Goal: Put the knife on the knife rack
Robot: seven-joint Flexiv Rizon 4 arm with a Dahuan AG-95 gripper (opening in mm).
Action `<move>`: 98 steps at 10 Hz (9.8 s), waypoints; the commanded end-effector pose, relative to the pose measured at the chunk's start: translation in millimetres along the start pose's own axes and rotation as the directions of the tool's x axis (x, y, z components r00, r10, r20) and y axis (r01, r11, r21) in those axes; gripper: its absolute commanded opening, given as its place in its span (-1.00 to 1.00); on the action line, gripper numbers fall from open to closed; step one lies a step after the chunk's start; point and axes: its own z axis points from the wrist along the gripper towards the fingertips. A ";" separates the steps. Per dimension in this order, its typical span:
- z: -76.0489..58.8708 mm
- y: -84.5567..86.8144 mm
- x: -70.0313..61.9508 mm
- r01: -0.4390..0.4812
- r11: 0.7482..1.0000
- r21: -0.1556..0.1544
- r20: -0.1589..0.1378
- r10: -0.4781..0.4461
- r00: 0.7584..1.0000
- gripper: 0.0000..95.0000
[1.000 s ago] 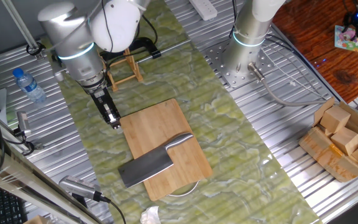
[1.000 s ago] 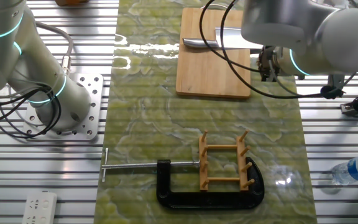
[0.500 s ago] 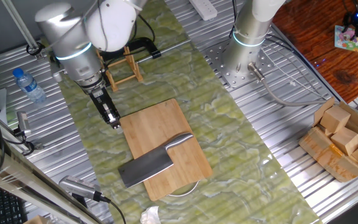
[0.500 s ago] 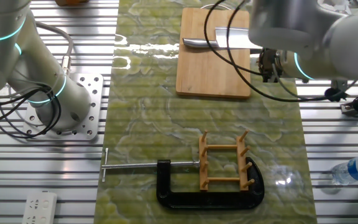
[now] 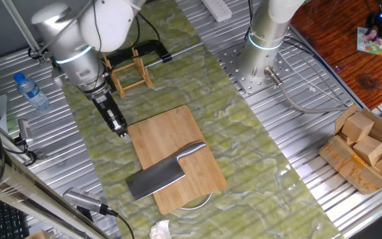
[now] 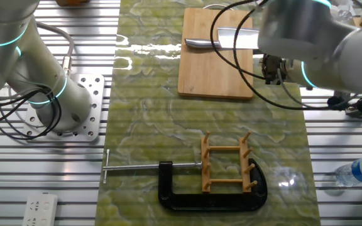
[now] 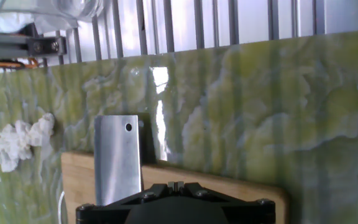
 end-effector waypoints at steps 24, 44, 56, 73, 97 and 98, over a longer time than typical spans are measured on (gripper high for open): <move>22.4 11.7 -3.5 0.073 0.997 -0.011 0.044 -0.073 0.996 -1.00; 69.0 28.2 -36.2 0.045 0.979 -0.199 0.041 -0.037 0.998 -0.60; 84.5 40.1 -36.6 0.024 0.966 -0.258 0.030 -0.017 0.999 -0.60; 105.0 49.0 -20.0 -0.002 0.961 -0.278 0.032 0.011 0.999 -0.60; 90.8 76.5 -17.5 -0.020 0.989 -0.146 0.033 0.025 0.999 -1.00; 90.8 76.5 -17.5 -0.020 0.989 -0.146 0.033 0.025 0.999 -1.00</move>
